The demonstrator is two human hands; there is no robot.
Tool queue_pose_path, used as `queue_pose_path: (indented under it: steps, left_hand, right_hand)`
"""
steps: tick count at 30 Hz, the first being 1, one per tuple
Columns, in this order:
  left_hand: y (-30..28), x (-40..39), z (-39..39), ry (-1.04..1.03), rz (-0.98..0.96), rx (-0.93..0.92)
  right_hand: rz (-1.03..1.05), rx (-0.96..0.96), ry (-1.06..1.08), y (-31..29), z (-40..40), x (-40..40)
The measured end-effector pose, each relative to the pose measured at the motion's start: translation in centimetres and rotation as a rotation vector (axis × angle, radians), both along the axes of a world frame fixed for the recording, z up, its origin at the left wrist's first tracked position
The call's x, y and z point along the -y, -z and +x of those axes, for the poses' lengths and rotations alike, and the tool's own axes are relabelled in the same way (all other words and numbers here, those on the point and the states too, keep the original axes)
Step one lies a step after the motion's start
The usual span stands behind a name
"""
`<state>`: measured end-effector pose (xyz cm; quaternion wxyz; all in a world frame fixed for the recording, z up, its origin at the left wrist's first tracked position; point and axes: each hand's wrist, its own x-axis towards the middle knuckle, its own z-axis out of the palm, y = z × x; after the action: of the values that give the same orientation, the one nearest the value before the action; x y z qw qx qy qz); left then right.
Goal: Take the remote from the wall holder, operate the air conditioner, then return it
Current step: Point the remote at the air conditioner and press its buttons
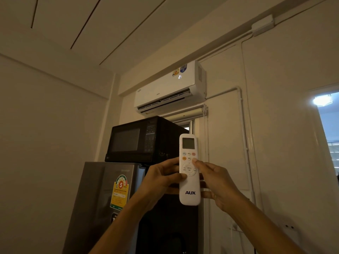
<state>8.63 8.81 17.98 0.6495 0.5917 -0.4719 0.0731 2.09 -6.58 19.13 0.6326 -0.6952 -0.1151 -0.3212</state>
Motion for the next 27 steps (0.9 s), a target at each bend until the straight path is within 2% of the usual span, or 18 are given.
queue_pose_path:
  steps: [27]
  left_hand:
    - [1.5,0.3,1.0,0.007,0.000,-0.047]
  right_hand:
    - [-0.038,-0.021,0.022,0.8,0.2,-0.1]
